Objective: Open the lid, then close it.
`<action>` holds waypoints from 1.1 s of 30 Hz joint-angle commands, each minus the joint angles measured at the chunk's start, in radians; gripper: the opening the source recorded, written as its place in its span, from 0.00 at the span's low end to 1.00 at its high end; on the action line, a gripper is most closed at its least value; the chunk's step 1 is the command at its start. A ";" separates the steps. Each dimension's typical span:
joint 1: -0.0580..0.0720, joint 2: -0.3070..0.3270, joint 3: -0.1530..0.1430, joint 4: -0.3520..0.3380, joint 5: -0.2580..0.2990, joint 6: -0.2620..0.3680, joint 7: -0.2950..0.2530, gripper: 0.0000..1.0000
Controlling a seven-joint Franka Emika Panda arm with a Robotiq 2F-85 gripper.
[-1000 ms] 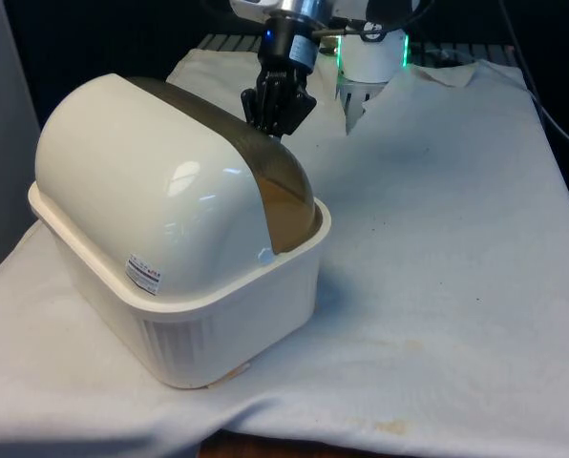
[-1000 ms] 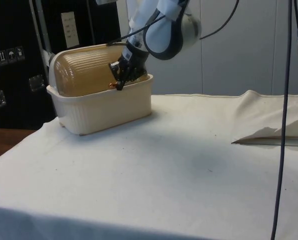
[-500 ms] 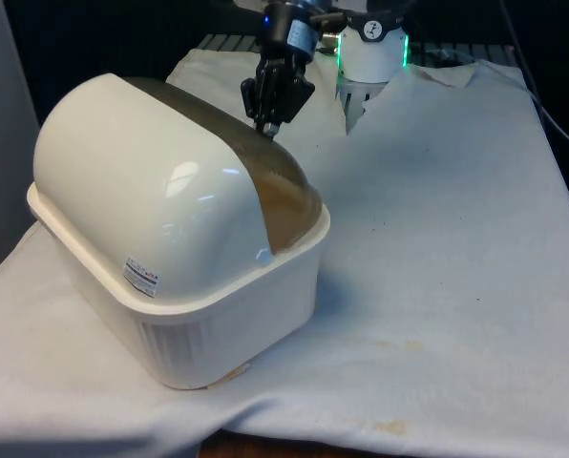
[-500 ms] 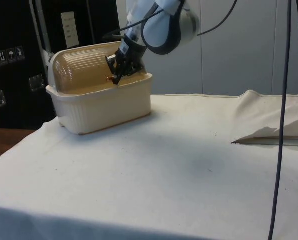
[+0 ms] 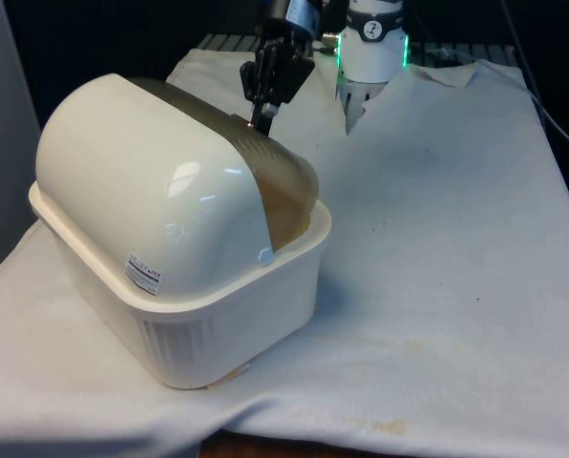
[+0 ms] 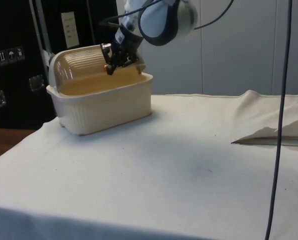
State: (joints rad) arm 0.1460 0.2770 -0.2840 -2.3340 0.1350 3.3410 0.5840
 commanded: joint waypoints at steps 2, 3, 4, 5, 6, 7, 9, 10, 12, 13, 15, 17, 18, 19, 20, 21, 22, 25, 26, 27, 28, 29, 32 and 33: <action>0.019 0.006 -0.033 0.005 0.013 0.011 0.001 0.00; 0.019 0.004 -0.033 0.007 0.013 0.011 0.003 0.00; 0.019 0.002 -0.033 0.008 0.013 0.011 0.005 0.00; 0.019 -0.002 -0.033 0.010 0.013 0.012 0.010 0.00; 0.001 -0.013 0.000 0.007 0.000 0.000 0.014 0.00; 0.018 -0.004 -0.032 0.012 0.013 0.012 0.012 0.00; 0.018 -0.008 -0.032 0.015 0.012 0.012 0.016 0.00; 0.018 -0.009 -0.032 0.016 0.012 0.012 0.017 0.00; 0.016 -0.012 -0.032 0.023 0.012 0.012 0.022 0.00; 0.016 -0.013 -0.032 0.024 0.011 0.013 0.024 0.00; 0.001 -0.026 -0.001 0.021 0.000 0.000 0.028 0.00; 0.015 -0.016 -0.033 0.031 0.011 0.013 0.027 0.00; 0.015 -0.015 -0.033 0.033 0.011 0.013 0.028 0.00; 0.014 -0.015 -0.033 0.035 0.011 0.014 0.029 0.00; 0.014 -0.014 -0.033 0.037 0.011 0.015 0.030 0.00; 0.013 -0.012 -0.032 0.039 0.011 0.017 0.033 0.00; 0.011 -0.010 -0.031 0.039 0.011 0.019 0.035 0.00; 0.009 -0.007 -0.031 0.041 0.011 0.022 0.039 0.00; 0.008 -0.004 -0.031 0.041 0.011 0.023 0.042 0.00; 0.006 0.001 -0.030 0.042 0.011 0.025 0.049 0.00; 0.006 0.003 -0.030 0.042 0.011 0.025 0.052 0.00; 0.005 0.006 -0.030 0.043 0.010 0.027 0.055 0.00; 0.004 0.013 -0.032 0.044 0.010 0.035 0.062 0.00; 0.004 0.015 -0.034 0.044 0.010 0.039 0.063 0.00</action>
State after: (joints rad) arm 0.1450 0.2730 -0.3000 -2.2970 0.1360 3.3590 0.6460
